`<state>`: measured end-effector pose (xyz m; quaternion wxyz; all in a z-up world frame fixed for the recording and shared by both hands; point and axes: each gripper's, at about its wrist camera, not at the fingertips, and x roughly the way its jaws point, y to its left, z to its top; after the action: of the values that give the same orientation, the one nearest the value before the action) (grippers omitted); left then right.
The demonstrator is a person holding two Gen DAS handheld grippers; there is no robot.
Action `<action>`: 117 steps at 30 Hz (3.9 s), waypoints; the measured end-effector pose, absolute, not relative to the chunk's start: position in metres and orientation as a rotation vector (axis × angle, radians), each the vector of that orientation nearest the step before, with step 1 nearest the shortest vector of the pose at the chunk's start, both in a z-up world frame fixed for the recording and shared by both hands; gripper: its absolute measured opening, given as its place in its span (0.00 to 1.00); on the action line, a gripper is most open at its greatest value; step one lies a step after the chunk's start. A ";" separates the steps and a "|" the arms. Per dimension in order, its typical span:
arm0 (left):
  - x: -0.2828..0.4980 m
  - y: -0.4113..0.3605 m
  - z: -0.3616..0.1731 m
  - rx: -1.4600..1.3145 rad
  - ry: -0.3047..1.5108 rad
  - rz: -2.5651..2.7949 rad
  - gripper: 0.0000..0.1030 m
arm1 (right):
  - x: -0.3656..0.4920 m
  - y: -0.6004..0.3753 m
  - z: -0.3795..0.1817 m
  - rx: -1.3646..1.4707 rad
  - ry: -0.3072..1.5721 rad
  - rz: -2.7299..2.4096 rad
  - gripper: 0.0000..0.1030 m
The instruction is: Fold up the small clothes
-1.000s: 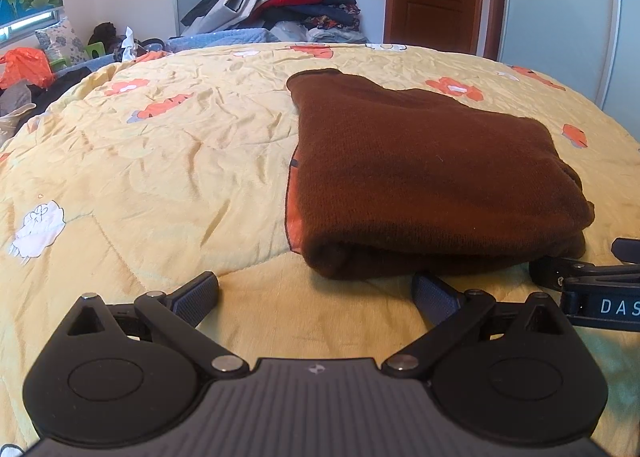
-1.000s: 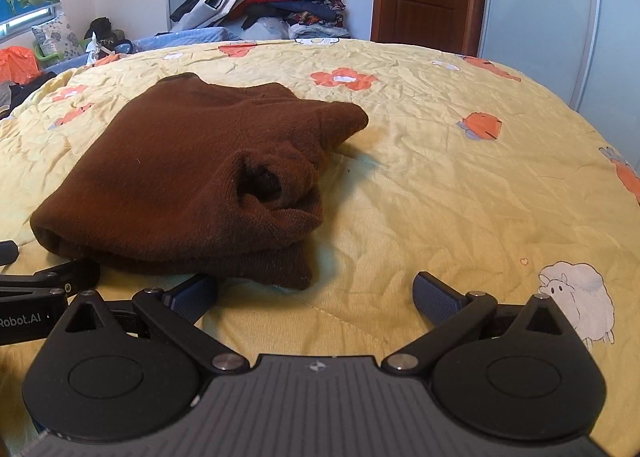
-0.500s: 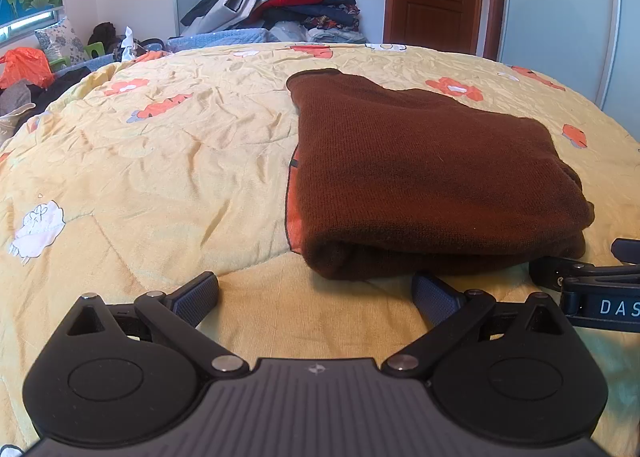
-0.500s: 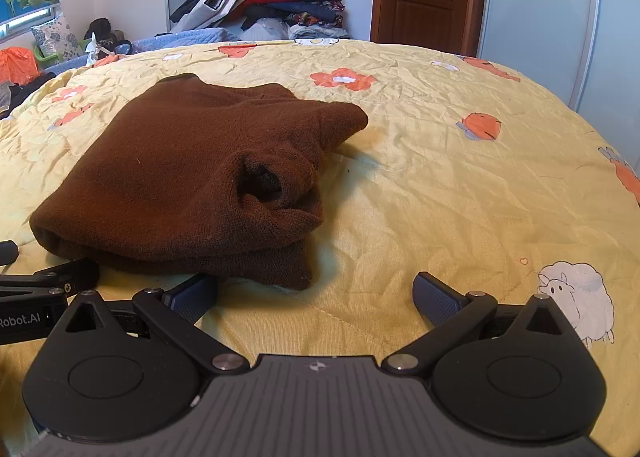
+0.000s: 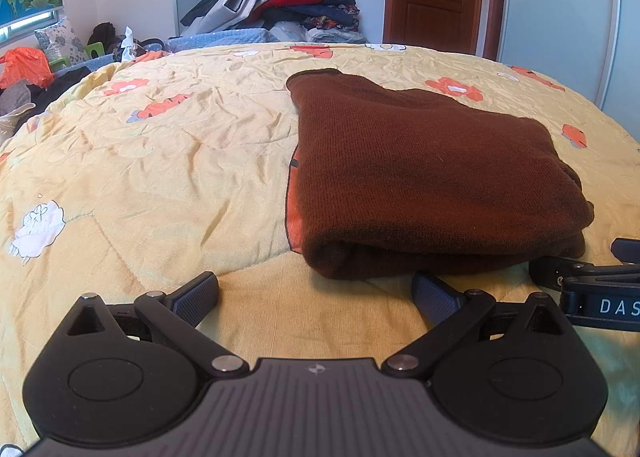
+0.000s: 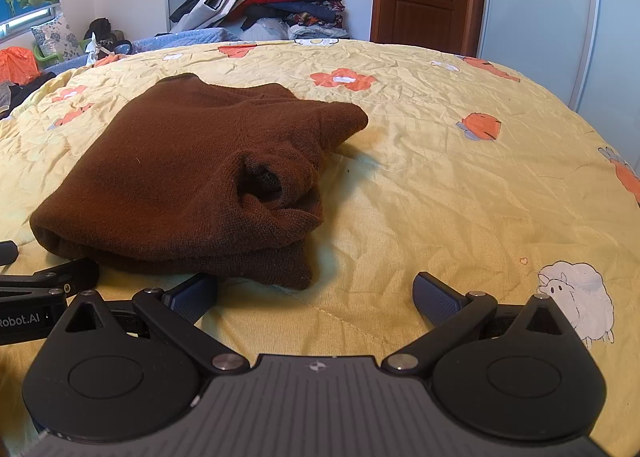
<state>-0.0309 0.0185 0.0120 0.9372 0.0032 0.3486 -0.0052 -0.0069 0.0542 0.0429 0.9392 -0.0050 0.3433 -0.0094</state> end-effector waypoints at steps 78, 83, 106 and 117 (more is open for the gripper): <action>-0.029 0.016 0.016 -0.004 0.760 0.005 1.00 | -0.008 0.055 0.044 -0.011 0.701 -0.019 1.00; -0.029 0.016 0.016 -0.004 0.760 0.005 1.00 | -0.008 0.055 0.044 -0.012 0.701 -0.019 1.00; -0.029 0.016 0.016 -0.004 0.760 0.005 1.00 | -0.008 0.055 0.044 -0.012 0.701 -0.019 1.00; -0.032 0.018 0.017 -0.007 0.755 0.007 1.00 | -0.008 0.055 0.044 -0.012 0.701 -0.019 1.00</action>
<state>-0.0324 0.0185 0.0167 0.9297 -0.0035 0.3684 0.0033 -0.0079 0.0549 0.0438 0.9391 -0.0058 0.3433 -0.0095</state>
